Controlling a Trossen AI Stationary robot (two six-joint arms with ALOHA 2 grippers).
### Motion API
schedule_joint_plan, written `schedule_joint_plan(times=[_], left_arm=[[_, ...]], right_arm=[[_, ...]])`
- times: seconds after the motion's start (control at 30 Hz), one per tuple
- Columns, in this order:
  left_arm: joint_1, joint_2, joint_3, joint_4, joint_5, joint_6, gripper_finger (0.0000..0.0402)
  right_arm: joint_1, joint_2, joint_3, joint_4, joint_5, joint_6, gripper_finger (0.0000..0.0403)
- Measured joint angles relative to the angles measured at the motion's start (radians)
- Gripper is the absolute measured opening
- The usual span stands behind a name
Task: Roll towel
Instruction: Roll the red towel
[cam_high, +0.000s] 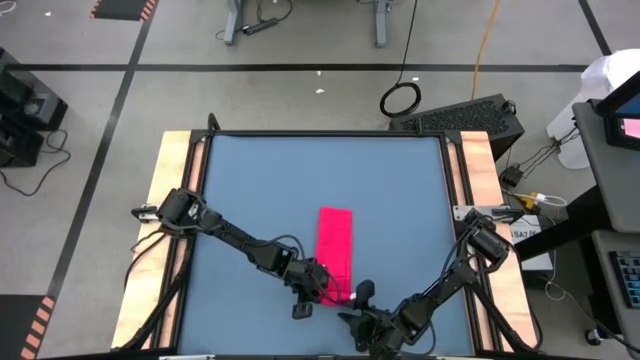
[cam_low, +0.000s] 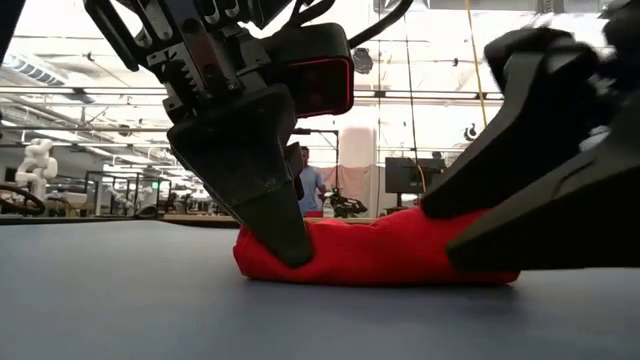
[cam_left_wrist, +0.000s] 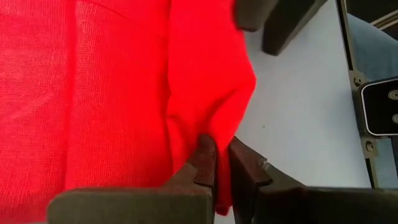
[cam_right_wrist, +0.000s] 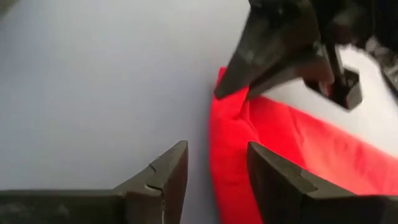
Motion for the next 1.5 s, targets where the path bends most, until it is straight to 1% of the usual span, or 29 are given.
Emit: schedule_joint_plan(times=[0.07,0.17,0.3,0.47,0.6,0.7,0.83,0.9,1.0,1.13,1.27,1.37,1.5], left_arm=[[0.000,0.000,0.000,0.000,0.000,0.000,0.0020],[0.000,0.000,0.000,0.000,0.001,0.000,0.0020],[-0.001,0.000,0.000,0.000,0.004,0.000,0.0020],[-0.008,0.000,0.000,-0.003,0.004,0.004,0.0020],[-0.010,0.000,0.000,-0.004,0.001,0.007,0.0024],[-0.010,0.000,0.000,-0.005,0.000,0.008,0.0026],[-0.010,0.000,0.000,-0.006,-0.007,0.008,0.0027],[-0.011,0.000,0.000,-0.006,-0.011,0.007,0.0028],[-0.011,0.000,0.000,-0.006,-0.012,0.007,0.0028],[-0.011,0.000,0.000,-0.006,-0.012,0.003,0.0028],[-0.011,0.000,0.000,-0.004,-0.021,0.002,0.0029],[-0.014,0.000,0.000,0.000,-0.062,0.001,0.0029],[-0.019,-0.015,-0.002,-0.010,-0.114,0.007,0.0029]], right_arm=[[-0.016,-0.001,0.001,-0.036,-0.030,0.055,0.0155],[-0.046,-0.002,0.001,-0.092,-0.104,0.134,0.0155],[-0.073,-0.003,0.001,-0.115,-0.148,0.194,0.0153],[-0.076,-0.005,-0.001,-0.112,-0.117,0.205,0.0148],[-0.076,-0.005,-0.002,-0.107,-0.116,0.182,0.0155],[-0.056,-0.014,0.000,-0.101,-0.116,0.124,0.0166],[-0.026,-0.029,-0.003,-0.122,-0.024,0.119,0.0189],[-0.026,-0.033,-0.003,-0.138,-0.027,0.132,0.0200],[-0.054,-0.037,-0.003,-0.169,-0.110,0.182,0.0204],[-0.096,-0.045,0.002,-0.190,-0.228,0.247,0.0192],[-0.113,-0.044,0.002,-0.195,-0.269,0.294,0.0167],[-0.132,-0.045,0.002,-0.215,-0.345,0.354,0.0145],[-0.145,-0.047,0.003,-0.229,-0.414,0.423,0.0108]])
